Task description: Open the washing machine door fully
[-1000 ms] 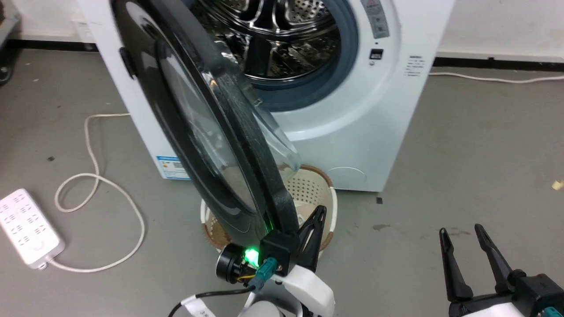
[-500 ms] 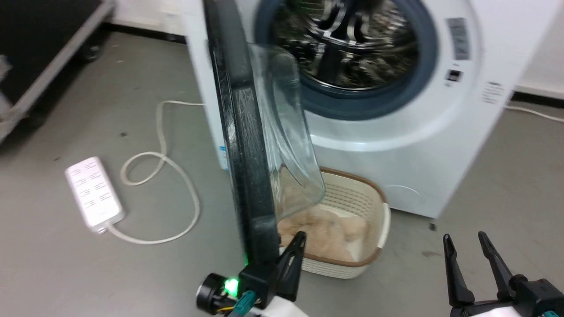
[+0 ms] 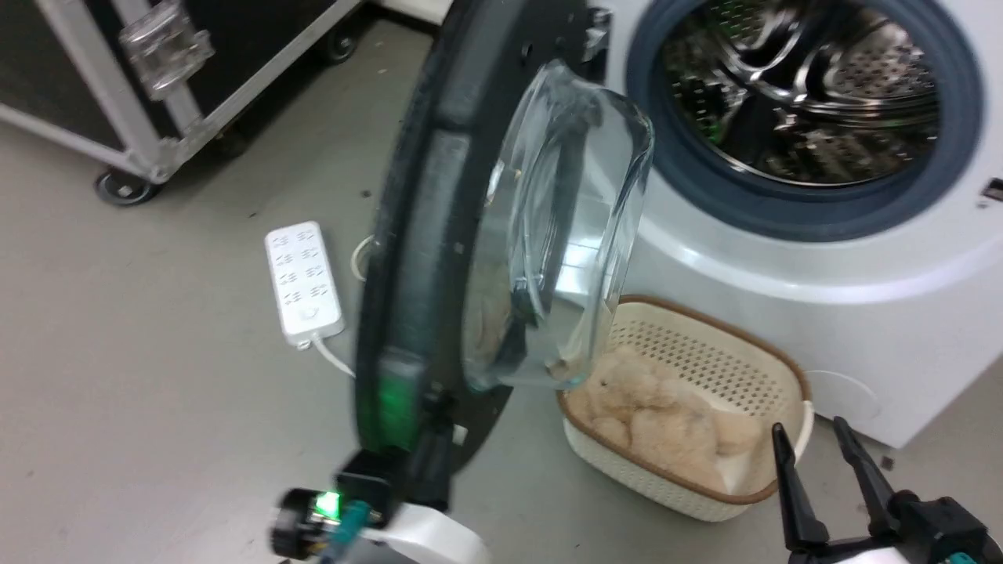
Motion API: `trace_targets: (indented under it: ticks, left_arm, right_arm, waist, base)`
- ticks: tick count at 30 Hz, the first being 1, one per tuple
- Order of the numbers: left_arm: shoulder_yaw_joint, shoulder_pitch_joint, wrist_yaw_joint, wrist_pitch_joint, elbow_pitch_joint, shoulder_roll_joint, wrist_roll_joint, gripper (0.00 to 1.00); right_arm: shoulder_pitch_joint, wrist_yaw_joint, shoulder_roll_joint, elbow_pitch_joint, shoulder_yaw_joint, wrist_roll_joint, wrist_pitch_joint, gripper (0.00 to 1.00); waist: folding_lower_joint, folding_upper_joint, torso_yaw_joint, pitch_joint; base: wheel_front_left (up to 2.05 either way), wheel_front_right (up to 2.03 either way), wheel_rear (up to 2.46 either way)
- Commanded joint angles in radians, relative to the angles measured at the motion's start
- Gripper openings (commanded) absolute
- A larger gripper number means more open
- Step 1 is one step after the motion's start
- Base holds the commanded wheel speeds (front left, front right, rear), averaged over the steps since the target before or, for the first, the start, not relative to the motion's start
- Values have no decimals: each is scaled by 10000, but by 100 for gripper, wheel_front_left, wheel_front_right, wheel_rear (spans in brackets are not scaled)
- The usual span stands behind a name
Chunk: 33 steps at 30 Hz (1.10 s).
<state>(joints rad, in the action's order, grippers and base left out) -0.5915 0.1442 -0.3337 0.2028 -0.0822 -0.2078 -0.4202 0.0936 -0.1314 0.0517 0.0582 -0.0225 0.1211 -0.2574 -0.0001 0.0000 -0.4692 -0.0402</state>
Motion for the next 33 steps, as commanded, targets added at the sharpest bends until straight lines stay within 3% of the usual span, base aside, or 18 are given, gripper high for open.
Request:
trace_targets:
  ticks: [1, 12, 16, 23, 33]
  left_arm:
    - [205, 100, -79, -4, -12, -179, -67, 0]
    - [2646, 910, -193, 205, -551, -1426, -1161, 0]
    - [3588, 1355, 87, 258, -1080, -2059, -1692, 0]
    - [4383, 2500, 609, 295, -2538, -3004, -2012, 0]
    - [4959, 3681, 1146, 435, -4340, -3572, -2283, 0]
  right_arm:
    - [-91, 7, -14, 27, 52, -98, -43, 100]
    - [-664, 7, 437, -45, 320, -358, 4, 100]
    - [-799, 7, 691, -172, 276, -354, 92, 100]
    - [-1039, 7, 1034, -518, 184, -327, 286, 100]
    - [-1206, 7, 1199, -709, 40, -282, 388, 100]
  waist:
    - [1, 0, -221, -253]
    - [1, 0, 156, -1621]
    - [1, 0, 401, -2092]
    - [1, 0, 789, -2828]
    - [1, 0, 1099, -3196]
  base:
    - [0, 0, 0]
    - [0, 0, 0]
    - [0, 0, 0]
    - [0, 0, 0]
    - [0, 0, 0]
